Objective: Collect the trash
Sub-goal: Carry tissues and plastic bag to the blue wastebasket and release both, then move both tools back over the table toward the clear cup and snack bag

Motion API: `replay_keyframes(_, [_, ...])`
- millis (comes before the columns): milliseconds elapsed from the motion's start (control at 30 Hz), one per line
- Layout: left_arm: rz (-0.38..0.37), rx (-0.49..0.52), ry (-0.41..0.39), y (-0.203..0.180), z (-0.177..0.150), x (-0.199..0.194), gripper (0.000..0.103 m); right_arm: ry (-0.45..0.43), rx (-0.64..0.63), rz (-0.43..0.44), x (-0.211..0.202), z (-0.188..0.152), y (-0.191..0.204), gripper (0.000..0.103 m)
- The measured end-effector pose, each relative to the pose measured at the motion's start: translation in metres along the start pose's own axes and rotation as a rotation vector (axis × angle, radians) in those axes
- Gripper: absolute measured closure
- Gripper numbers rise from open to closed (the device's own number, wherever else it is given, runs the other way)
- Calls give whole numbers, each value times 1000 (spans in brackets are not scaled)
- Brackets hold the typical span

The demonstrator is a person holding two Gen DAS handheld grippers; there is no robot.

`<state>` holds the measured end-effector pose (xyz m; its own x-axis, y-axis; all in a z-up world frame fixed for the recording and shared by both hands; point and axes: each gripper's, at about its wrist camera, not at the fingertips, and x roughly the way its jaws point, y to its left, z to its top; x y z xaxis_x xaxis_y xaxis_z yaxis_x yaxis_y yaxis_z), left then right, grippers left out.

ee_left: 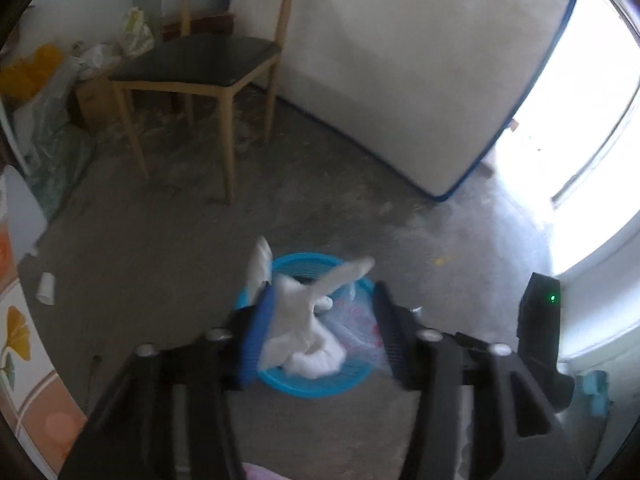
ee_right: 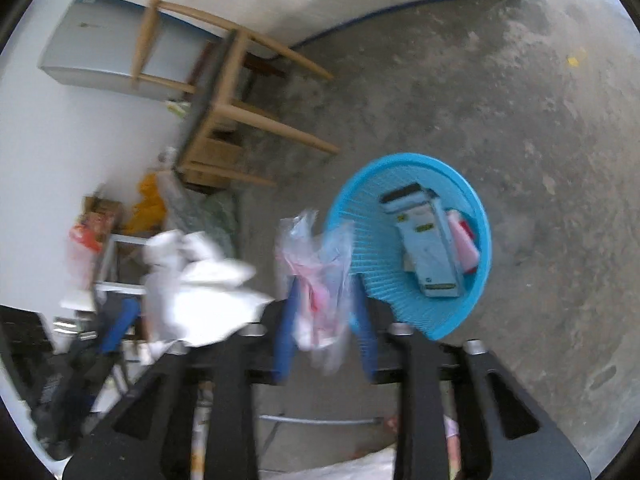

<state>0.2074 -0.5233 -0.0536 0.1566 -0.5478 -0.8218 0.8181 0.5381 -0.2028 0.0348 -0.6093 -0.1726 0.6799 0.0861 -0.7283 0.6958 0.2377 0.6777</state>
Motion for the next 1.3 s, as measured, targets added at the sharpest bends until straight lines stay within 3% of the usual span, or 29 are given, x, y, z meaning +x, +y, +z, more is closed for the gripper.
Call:
replay_keyframes(100, [1,-8,-7,7,-3,-5,52,25,17,-51,10,-5,-12,62])
replay_keyframes(267, [-1,-13,-67,18,-9,-31,50,7,-3,-56,-6,-17,-17,62])
replay_keyframes(467, [-20,-22,-185,24,-16,-92,36,-77,-114,-99,-45,-28,6,53])
replay_keyframes(733, [-32,-65,-327,39,-59,-196,13,-296,-426,-221,-115,-68,81,10])
replay_keyframes(800, [-11,-77,-355,44,-74,-217,6,-375,-530,-264,-133,-88,104,8])
replay_keyframes(900, [24,-136,-390,57,-105,-253,6,-455,-657,-305,-150,-115,128,8])
replay_keyframes(1000, [39,-216,-394,74,-133,-275,6,-473,-794,-337,-154,-142,149,8])
replay_keyframes(1200, [95,-410,-440,115,-198,-317,6,-398,-1061,-263,-148,-199,186,8])
replay_keyframes(1300, [118,-485,-486,136,-236,-339,6,-341,-1092,-130,-151,-220,201,8])
